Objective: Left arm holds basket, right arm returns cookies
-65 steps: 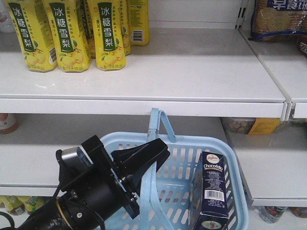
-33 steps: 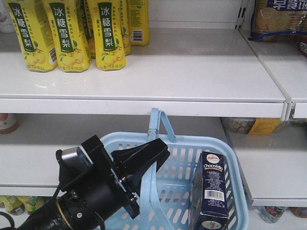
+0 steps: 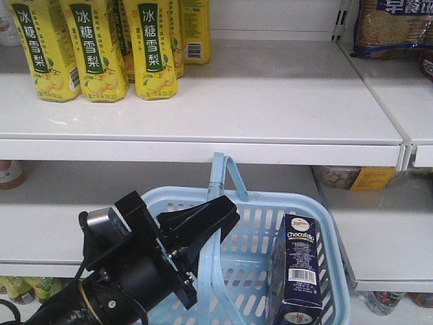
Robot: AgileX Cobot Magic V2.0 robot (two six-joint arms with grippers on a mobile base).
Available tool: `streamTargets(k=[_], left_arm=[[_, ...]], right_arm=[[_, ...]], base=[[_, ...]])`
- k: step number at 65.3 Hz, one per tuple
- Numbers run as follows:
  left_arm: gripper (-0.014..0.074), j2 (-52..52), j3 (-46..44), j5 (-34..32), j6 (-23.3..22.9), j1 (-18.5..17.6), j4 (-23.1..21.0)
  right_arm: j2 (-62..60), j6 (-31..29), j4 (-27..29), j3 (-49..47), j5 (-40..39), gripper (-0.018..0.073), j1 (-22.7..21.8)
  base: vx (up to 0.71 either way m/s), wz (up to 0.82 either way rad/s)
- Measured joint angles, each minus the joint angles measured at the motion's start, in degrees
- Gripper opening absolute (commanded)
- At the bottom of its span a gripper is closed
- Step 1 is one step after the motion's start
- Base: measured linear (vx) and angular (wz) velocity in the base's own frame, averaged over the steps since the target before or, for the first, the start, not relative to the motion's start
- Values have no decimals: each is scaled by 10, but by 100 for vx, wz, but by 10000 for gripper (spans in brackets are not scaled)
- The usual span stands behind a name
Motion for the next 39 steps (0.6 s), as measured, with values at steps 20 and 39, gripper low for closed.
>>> streamTargets(k=[20, 39], left_arm=[[-3, 0, 0, 0, 0, 0, 0], [-3, 0, 0, 0, 0, 0, 0]], right_arm=[[8, -7, -35, -126, -3, -6, 0], [90, -23, -45, -256, -10, 8, 0]], base=[[0, 0], [0, 0]])
